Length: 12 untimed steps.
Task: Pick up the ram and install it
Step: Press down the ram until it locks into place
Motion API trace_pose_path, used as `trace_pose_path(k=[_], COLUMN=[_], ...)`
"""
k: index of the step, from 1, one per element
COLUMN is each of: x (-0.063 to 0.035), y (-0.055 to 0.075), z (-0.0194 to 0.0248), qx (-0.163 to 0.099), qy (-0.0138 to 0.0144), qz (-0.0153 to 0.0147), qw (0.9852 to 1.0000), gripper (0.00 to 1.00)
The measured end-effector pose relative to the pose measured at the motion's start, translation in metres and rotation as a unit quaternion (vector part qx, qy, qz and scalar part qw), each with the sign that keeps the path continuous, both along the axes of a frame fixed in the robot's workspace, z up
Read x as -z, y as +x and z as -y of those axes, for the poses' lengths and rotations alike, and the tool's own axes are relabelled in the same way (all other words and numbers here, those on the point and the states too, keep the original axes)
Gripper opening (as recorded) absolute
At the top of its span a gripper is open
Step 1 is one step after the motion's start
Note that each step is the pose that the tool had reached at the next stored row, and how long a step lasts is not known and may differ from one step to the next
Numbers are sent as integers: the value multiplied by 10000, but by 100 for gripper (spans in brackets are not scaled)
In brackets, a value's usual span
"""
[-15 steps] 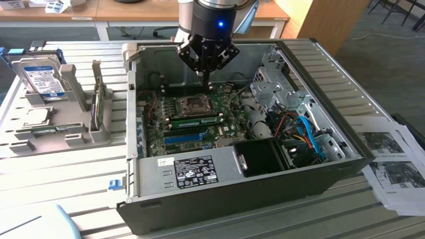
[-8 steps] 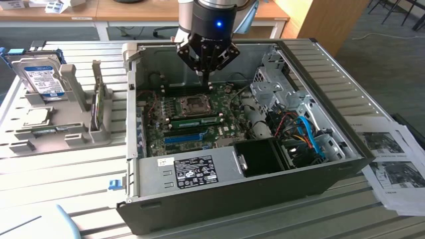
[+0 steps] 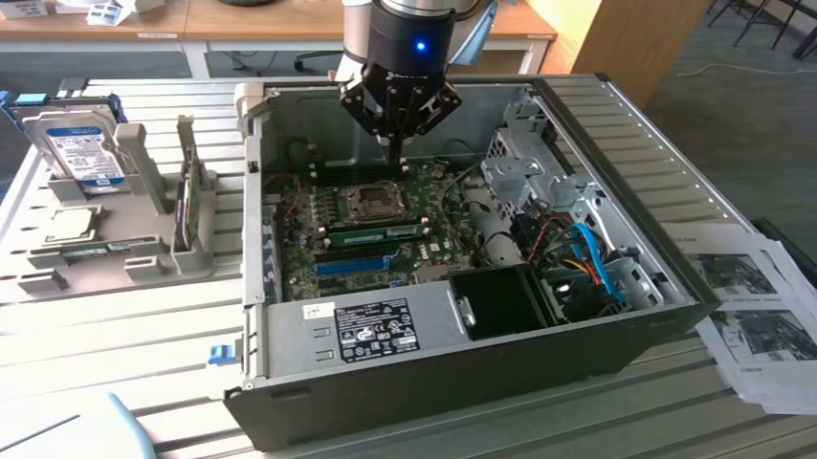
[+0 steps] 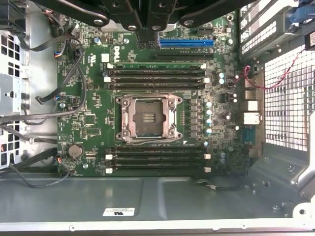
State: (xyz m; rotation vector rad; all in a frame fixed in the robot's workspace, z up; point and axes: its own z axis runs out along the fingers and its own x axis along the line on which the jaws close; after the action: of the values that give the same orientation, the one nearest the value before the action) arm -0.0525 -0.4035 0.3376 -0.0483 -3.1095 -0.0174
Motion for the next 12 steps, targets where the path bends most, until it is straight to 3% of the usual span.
trace_pose_path(k=[12], x=[0], y=[0], z=[0], qx=[-2], qy=[0], qz=[17], qw=[10000], gripper=[9])
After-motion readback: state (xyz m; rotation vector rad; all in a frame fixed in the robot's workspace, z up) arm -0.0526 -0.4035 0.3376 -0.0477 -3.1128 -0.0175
